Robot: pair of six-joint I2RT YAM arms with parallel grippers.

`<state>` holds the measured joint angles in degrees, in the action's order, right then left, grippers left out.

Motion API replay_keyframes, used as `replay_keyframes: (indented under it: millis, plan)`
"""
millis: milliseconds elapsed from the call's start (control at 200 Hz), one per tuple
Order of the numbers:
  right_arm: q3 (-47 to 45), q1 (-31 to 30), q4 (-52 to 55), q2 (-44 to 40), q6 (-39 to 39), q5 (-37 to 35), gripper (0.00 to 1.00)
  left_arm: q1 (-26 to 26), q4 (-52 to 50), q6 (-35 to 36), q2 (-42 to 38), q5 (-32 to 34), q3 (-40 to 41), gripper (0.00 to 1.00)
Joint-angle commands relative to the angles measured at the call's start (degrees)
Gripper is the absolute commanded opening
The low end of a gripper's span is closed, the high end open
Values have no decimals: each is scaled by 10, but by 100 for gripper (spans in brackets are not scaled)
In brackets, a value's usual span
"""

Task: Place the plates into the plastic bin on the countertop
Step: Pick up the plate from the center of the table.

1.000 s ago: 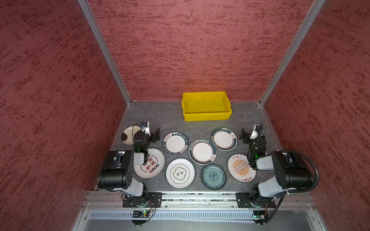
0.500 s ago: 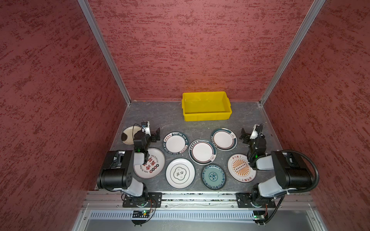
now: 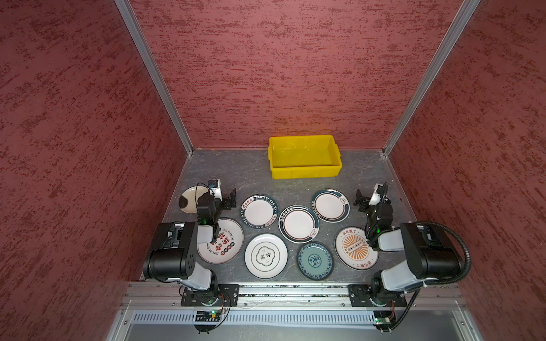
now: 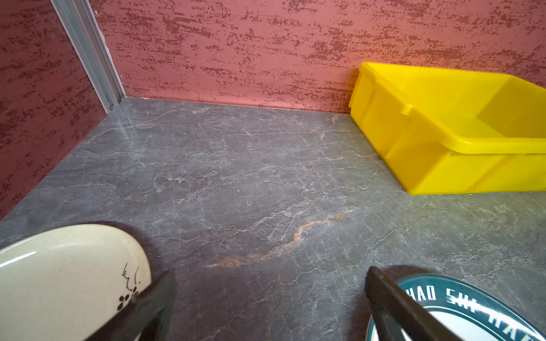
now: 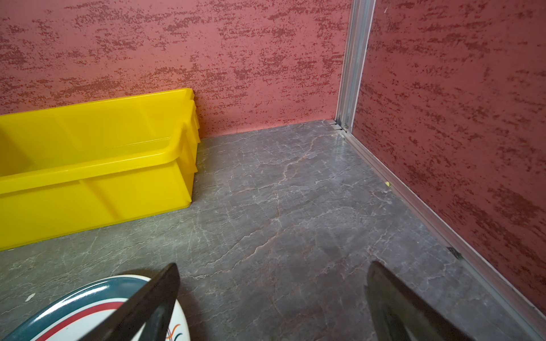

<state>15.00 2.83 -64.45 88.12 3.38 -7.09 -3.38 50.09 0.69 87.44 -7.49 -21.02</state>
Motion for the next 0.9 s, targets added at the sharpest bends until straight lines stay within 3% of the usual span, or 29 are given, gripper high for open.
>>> replay_keyframes:
  millis: [0, 135, 205, 341, 576, 767, 892]
  plan:
    - [14, -2, -13, 5, -11, 6, 99, 1, 3, -1, 5, 3, -11, 99]
    - [14, -1, -12, 2, -13, 7, 99, 8, 4, 4, 4, 21, -12, 99]
    - [36, -1, 47, -21, -14, 12, 99, 17, -17, 5, -6, 49, -21, 99]
    - [83, -2, 154, -59, -19, 16, 99, 52, -158, 3, -44, 171, -85, 99]
    - [126, -5, 313, -160, 52, -8, 99, 160, -170, 63, -73, 357, -101, 99]
    - [194, -5, 496, -210, 110, 34, 99, 190, -304, 0, -126, 383, -156, 99]
    - [224, -4, 602, -239, 135, 80, 99, 209, -393, -54, -167, 363, -178, 99]
